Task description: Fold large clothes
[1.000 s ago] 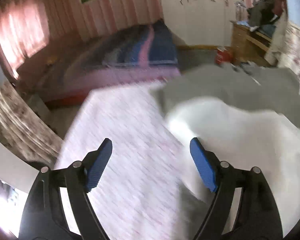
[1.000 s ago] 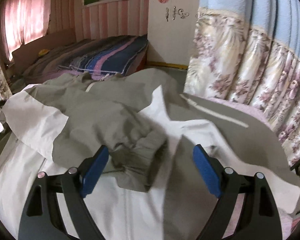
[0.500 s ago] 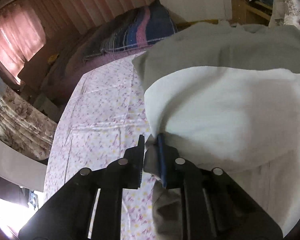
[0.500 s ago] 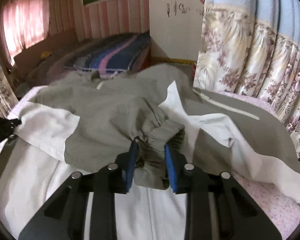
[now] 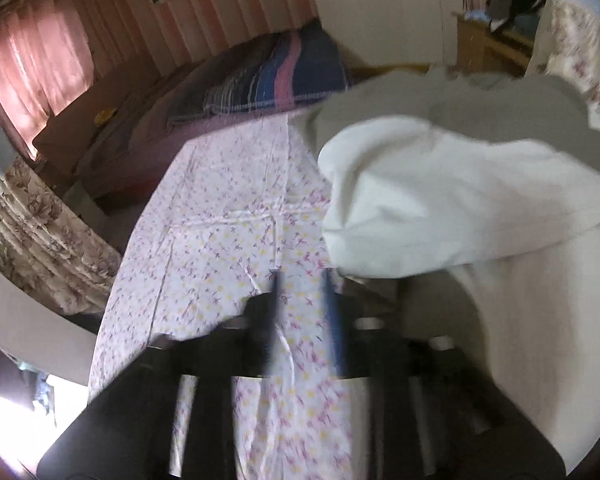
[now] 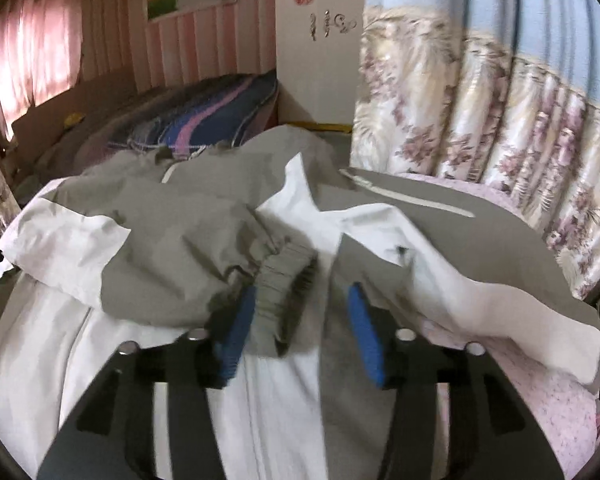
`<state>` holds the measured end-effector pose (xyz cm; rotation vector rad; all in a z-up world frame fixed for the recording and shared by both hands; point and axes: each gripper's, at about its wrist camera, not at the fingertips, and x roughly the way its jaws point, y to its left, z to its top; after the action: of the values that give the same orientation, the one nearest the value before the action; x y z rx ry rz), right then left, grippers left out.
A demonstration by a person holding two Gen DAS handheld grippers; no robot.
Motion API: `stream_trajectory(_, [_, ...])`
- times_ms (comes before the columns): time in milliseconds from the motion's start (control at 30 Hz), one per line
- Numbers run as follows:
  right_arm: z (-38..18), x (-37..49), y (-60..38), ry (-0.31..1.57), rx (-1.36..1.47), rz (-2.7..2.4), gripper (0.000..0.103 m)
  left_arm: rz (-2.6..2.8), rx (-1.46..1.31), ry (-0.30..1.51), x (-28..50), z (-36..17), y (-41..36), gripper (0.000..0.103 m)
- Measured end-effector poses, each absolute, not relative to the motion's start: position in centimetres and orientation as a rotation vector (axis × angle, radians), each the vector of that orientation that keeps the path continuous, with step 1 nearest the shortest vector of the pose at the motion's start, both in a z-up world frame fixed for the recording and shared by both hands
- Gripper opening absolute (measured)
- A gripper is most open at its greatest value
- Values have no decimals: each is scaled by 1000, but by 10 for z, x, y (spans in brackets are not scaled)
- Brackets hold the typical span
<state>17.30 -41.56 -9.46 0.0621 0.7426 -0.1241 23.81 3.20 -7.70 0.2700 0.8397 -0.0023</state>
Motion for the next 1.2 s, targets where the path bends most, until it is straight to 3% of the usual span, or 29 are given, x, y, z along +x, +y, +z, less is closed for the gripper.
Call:
stream_trajectory(33, [-93, 164, -423, 748, 51, -134, 57, -4, 259, 819, 231, -71, 30, 64])
stream_trajectory(100, [-90, 149, -435, 746, 52, -148, 66, -19, 214, 765, 214, -56, 28, 79])
stream_trajectory(233, [-87, 107, -483, 739, 111, -225, 69, -62, 141, 713, 185, -37, 23, 95])
stream_trajectory(567, [-97, 50, -564, 741, 254, -354, 73, -95, 95, 701, 149, -35, 4, 98])
stream_trajectory(1200, [-138, 88, -609, 891, -17, -536, 80, -96, 86, 712, 149, -47, 1, 99])
